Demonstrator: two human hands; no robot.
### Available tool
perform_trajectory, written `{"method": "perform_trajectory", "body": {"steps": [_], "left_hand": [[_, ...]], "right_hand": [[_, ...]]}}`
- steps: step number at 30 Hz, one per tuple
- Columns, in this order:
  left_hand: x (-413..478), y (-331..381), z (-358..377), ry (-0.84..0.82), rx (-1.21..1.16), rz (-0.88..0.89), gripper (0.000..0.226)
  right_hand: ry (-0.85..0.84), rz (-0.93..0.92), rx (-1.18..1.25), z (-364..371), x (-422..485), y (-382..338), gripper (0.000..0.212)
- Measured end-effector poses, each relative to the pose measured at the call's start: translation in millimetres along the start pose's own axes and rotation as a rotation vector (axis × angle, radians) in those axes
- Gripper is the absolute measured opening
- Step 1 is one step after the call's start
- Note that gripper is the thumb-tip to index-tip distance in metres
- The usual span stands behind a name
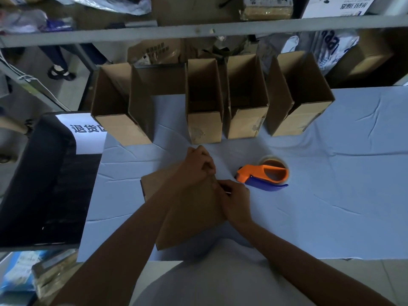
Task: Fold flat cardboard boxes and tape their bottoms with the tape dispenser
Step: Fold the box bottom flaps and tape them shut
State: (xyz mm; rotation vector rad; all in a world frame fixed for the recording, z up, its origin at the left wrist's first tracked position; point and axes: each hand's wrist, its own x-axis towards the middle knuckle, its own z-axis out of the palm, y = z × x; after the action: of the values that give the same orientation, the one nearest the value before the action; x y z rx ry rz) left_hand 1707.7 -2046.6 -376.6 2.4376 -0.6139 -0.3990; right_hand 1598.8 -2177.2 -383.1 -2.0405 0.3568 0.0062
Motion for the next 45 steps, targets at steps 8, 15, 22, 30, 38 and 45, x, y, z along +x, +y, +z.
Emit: {"method": "perform_trajectory", "body": {"steps": [8,15,22,30,38,45], "left_hand": [[3,9,-3,0.076,0.059,0.079,0.013],[-4,-2,2,0.061,-0.092,0.027,0.025],[2,6,5,0.094,-0.067,0.093,0.005],[-1,10,4,0.132,-0.053,0.171,0.006],[2,15,4,0.044,-0.051,0.133,0.007],[0,30,-6,0.122,-0.362,-0.031,0.021]], "right_hand": [[0.057,-0.037,-0.009,-11,9,-2,0.017],[0.001,0.055,0.071,-10,4,-4,0.017],[0.008,0.082,0.062,-18,-4,0,0.020],[0.009,0.168,0.035,-21,-4,2,0.013],[-0.129,0.089,-0.029,-41,8,14,0.010],[-0.059,-0.194,-0.825,-108,45,71,0.073]]}}
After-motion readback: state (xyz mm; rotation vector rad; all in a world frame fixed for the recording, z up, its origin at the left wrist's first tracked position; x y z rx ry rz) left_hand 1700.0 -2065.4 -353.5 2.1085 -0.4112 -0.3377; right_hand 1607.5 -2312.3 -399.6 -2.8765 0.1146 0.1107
